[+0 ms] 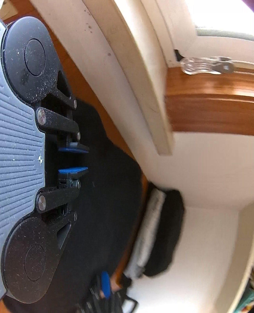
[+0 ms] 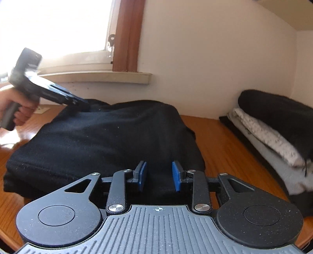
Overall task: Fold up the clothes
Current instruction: 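Grasp the end of the black pants with the left tool and lift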
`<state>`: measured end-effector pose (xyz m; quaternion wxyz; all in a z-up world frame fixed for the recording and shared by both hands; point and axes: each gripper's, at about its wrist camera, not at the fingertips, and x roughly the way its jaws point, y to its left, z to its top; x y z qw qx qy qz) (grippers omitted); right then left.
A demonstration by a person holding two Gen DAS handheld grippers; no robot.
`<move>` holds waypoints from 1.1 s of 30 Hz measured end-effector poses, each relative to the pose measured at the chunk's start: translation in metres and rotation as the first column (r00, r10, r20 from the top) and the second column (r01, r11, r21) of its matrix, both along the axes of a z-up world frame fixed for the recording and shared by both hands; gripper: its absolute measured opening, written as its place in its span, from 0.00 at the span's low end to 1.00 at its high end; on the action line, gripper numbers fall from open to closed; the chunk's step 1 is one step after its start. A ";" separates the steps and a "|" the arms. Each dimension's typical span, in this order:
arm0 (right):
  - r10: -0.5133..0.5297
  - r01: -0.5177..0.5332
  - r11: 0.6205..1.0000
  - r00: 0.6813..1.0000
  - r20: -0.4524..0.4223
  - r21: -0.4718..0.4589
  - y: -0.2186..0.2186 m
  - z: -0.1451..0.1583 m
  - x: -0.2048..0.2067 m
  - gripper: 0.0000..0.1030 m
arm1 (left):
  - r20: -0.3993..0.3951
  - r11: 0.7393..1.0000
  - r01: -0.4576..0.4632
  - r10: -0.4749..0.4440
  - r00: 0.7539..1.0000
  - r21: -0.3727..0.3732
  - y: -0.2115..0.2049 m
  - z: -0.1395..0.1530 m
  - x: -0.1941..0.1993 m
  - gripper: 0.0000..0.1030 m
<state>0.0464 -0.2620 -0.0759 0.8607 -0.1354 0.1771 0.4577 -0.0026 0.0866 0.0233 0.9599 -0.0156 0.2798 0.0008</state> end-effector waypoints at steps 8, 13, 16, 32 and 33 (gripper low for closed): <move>-0.043 0.043 0.998 0.999 -0.007 0.051 -0.019 0.006 -0.012 0.29 | -0.028 1.000 0.006 -0.007 1.000 -0.014 0.019 -0.014 0.008 0.16; -0.066 0.063 0.991 0.998 0.022 0.115 -0.018 0.007 -0.012 0.29 | -0.033 0.997 0.009 -0.012 0.999 -0.081 0.028 -0.016 0.008 0.16; -0.065 0.063 0.995 0.997 0.028 0.084 -0.016 -0.006 -0.010 0.29 | -0.033 0.996 0.009 -0.012 0.999 -0.087 0.029 -0.016 0.008 0.16; 0.072 -0.069 0.989 0.997 -0.017 0.132 0.053 0.019 -0.119 0.31 | -0.034 0.994 0.016 -0.020 0.999 -0.112 0.032 -0.016 0.008 0.16; 0.085 -0.084 0.989 0.996 -0.008 0.124 0.057 0.018 -0.128 0.32 | -0.034 0.992 0.018 -0.022 0.999 -0.121 0.033 -0.016 0.008 0.16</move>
